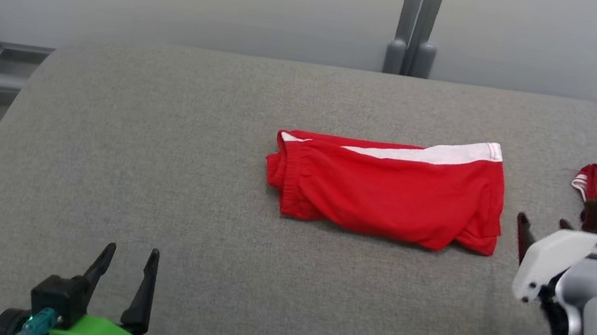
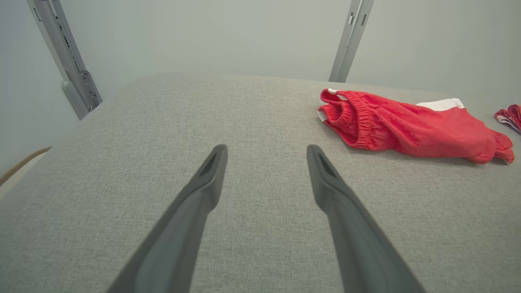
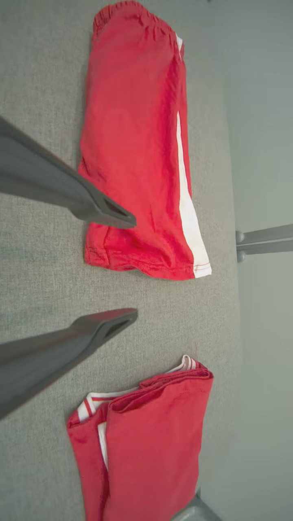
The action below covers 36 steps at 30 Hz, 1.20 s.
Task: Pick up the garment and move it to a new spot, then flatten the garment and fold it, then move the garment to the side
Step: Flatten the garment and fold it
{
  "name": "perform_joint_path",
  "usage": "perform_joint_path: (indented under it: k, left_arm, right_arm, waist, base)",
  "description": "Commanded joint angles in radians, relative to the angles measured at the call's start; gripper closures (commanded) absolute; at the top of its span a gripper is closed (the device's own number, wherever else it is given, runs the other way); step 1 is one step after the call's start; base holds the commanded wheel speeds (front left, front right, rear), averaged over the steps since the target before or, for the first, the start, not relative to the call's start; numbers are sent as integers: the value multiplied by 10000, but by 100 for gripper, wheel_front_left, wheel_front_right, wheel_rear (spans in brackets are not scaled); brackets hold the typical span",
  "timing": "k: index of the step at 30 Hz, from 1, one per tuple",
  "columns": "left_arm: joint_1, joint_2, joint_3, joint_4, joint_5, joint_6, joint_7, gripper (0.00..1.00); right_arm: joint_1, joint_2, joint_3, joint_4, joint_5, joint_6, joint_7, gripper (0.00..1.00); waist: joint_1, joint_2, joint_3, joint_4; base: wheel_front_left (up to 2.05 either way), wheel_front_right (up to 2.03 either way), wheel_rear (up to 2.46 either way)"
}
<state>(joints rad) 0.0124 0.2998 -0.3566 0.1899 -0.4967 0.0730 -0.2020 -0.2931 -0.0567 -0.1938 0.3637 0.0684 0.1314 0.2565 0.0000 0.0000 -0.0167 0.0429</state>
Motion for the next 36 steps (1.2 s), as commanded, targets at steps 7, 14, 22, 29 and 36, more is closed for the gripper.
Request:
perform_joint_path:
  k: [7,14,22,29,36]
  left_arm:
    - [-866,-67,-467,-172,346,-315,131,0]
    - [-1360,-206,-730,-175,484,-463,70,0]
    - [-1764,-300,-1001,-94,583,-617,95,0]
    - [-2021,-332,-1084,-45,634,-628,9,0]
    - [-2175,-392,-1117,62,588,-608,-81,0]
  right_arm:
    - [-2366,-1293,-181,1384,-378,-12,2809,0]
    - [-3409,-2030,14,2373,-475,-12,3892,0]
    - [-3882,-2551,-507,3204,-619,-13,3957,0]
    - [-4027,-2275,-1210,3806,-752,-13,3623,0]
    - [-4214,-1605,-1279,4400,-580,14,3814,0]
  waist:
    - [0,0,1338,1106]
    - [0,0,1922,1576]
    - [0,0,2480,2112]
    - [0,0,3003,2386]
    - [0,0,3122,2484]
  base:
    - [0,0,0]
    - [0,0,0]
    - [0,0,0]
    - [0,0,0]
    - [0,0,0]
